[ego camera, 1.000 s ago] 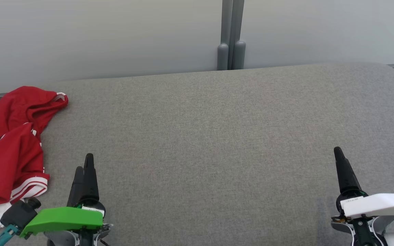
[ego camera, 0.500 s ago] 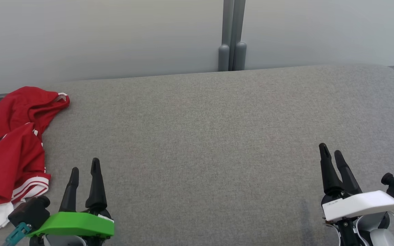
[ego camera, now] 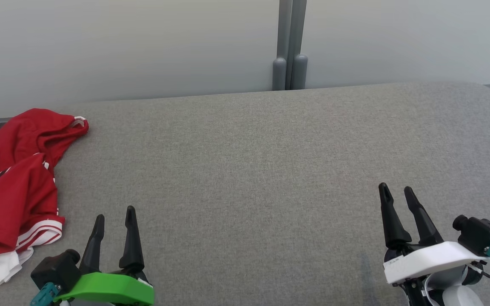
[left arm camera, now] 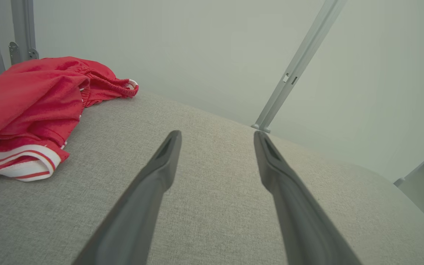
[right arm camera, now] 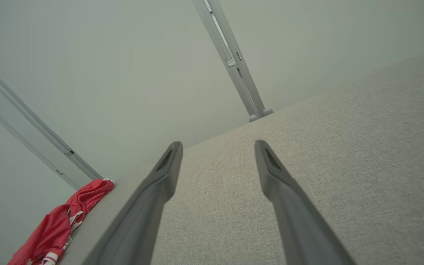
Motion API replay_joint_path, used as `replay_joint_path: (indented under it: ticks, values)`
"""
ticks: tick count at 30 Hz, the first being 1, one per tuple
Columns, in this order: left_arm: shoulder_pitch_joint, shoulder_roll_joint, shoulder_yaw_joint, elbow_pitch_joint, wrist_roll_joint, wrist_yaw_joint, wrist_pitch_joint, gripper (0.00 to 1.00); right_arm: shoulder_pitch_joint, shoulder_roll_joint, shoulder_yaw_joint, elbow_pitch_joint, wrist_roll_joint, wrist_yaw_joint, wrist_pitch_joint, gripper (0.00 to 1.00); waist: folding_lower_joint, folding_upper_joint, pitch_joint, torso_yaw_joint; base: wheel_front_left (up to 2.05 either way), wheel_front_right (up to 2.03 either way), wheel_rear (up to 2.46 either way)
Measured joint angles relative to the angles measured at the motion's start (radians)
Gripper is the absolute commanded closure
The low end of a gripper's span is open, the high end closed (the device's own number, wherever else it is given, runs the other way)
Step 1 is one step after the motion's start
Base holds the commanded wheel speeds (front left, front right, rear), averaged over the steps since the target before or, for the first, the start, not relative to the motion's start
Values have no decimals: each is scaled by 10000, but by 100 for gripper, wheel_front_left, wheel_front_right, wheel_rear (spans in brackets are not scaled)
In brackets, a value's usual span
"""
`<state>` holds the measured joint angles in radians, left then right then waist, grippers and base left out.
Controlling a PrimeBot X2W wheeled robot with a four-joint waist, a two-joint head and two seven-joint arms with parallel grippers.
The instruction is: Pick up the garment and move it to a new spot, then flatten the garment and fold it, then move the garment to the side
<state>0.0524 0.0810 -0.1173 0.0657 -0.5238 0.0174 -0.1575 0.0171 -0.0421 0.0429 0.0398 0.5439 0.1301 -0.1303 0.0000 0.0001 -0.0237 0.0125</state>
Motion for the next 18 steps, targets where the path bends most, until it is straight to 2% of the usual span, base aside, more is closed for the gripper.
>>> replay_joint_path:
  ticks: [12, 18]
  values:
    - [102, 58, -90, 58, 1034, 50, -267, 0, -7, -15, 242, 50, -1273, 0, -316, 0, 0, 0, -43, 20, 0, 0, 0]
    - [152, 21, -82, 86, 1072, -2, -374, 0, -8, -19, 326, 71, -1703, 2, -453, 0, 0, 0, -61, 31, 0, 0, 0]
